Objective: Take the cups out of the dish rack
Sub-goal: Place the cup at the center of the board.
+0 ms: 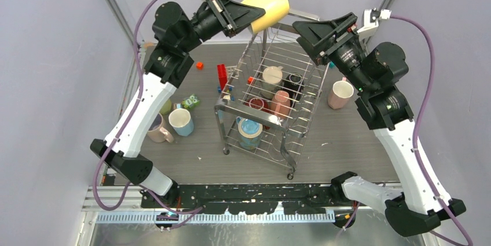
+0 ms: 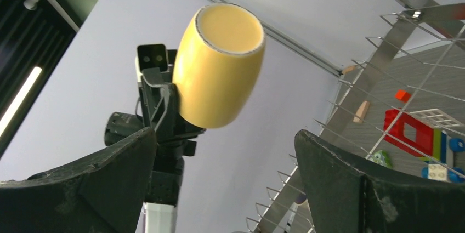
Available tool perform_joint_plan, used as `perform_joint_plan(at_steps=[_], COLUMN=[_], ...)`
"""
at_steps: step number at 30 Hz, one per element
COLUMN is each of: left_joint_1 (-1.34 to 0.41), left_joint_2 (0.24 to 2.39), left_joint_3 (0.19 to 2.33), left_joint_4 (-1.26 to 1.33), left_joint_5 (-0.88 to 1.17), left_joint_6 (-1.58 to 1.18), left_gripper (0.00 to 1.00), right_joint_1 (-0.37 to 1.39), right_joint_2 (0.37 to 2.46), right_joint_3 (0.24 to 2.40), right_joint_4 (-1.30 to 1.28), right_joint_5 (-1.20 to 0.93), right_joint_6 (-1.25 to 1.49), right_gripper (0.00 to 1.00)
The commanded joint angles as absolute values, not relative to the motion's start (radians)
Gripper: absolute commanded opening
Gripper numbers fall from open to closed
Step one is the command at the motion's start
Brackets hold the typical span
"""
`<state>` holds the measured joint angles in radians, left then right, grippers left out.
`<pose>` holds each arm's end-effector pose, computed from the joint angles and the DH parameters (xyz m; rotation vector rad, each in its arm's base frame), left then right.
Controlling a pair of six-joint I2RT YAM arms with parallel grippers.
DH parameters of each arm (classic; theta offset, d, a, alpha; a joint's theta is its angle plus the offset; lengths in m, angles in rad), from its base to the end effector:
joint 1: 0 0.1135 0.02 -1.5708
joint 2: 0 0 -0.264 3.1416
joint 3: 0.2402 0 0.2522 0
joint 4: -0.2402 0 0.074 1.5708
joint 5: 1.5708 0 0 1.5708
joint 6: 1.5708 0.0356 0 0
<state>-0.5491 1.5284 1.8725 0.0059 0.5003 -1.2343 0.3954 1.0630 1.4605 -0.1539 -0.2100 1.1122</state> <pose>0.2624 -0.1806 0.5525 0.0114 1.5039 -1.7981 0.1816 0.0838 0.5206 0.3288 1.4404 1.3942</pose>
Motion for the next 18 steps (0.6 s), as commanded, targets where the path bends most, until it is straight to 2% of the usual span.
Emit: perform_joint_plan(at_steps=[1,9,18], left_joint_1=[-0.509,-0.462,-0.457], left_joint_2=[1.435,1.283,1.169], left_joint_3=[1.971,1.983,1.944], left_joint_4=[-0.075,-0.421,-0.723], left_joint_5=[0.461,0.318,-0.037], left_joint_6=[-1.105,-0.833,-0.609], left_gripper=[0.00,0.00,0.00], right_joint_1=[0.399,0.399,0.400], right_joint_2=[1.014,0.915,0.814], right_joint_3=[1.469,1.471,1.476], right_joint_4=[-0.241,-0.428,-0.596], right_joint_5=[-0.187,-0.122,-0.072], right_joint_6=[1.027,0.899,0.806], right_gripper=[1.00,1.00,1.00])
